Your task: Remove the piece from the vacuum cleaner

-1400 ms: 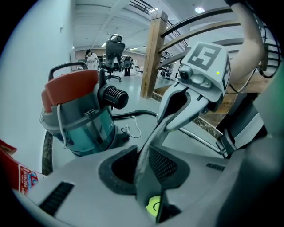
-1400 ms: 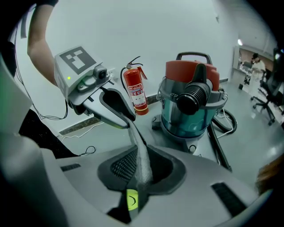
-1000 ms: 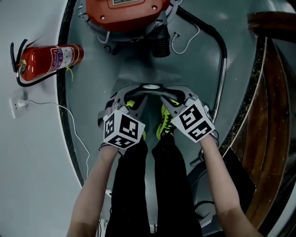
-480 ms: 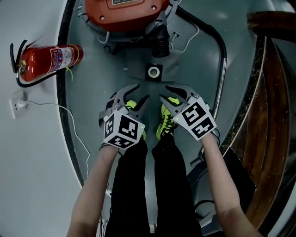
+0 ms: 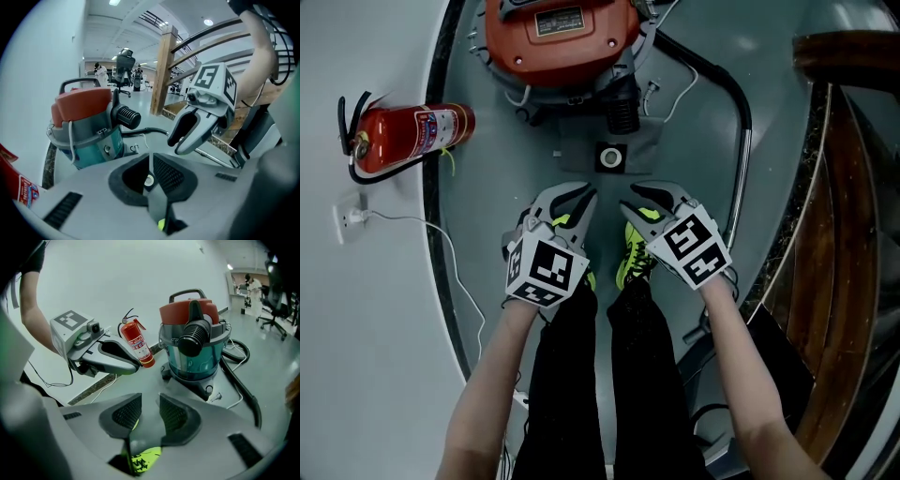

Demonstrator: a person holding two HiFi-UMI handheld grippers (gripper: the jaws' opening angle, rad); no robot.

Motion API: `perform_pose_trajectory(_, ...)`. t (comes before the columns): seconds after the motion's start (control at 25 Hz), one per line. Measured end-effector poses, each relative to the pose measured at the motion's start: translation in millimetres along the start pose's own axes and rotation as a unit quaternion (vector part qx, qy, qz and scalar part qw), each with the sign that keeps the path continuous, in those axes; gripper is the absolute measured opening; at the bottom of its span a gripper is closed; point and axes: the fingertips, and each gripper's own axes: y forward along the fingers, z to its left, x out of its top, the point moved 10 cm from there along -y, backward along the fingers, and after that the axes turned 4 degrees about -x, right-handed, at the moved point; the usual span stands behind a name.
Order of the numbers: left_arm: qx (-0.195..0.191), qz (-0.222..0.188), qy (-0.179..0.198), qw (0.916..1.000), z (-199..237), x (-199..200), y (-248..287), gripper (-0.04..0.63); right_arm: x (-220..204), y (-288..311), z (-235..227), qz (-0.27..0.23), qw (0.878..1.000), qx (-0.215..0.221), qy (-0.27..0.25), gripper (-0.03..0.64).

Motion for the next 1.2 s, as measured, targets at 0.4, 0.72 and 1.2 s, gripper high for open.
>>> perform_pose_trajectory(0.4, -0.026, -0.017, -0.093, 0.9951, 10.3, 22.8, -29.3, 0.011, 31.7, -34.5, 3.3, -0.029, 0.999, -0.014, 0.039, 0.084)
perform_pose_trajectory(0.72, -0.055, -0.046, -0.143, 0.9871, -6.4, 45.3, -75.7, 0.011, 57.2, -75.8, 21.3, -0.039, 0.996, -0.013, 0.079, 0.058)
perform_pose_trajectory(1.2, -0.045, -0.066, -0.122, 0.9893, 10.4, 107.0, -145.2, 0.011, 100.8, -146.7, 47.1, -0.05, 0.994, -0.03, 0.097, 0.058)
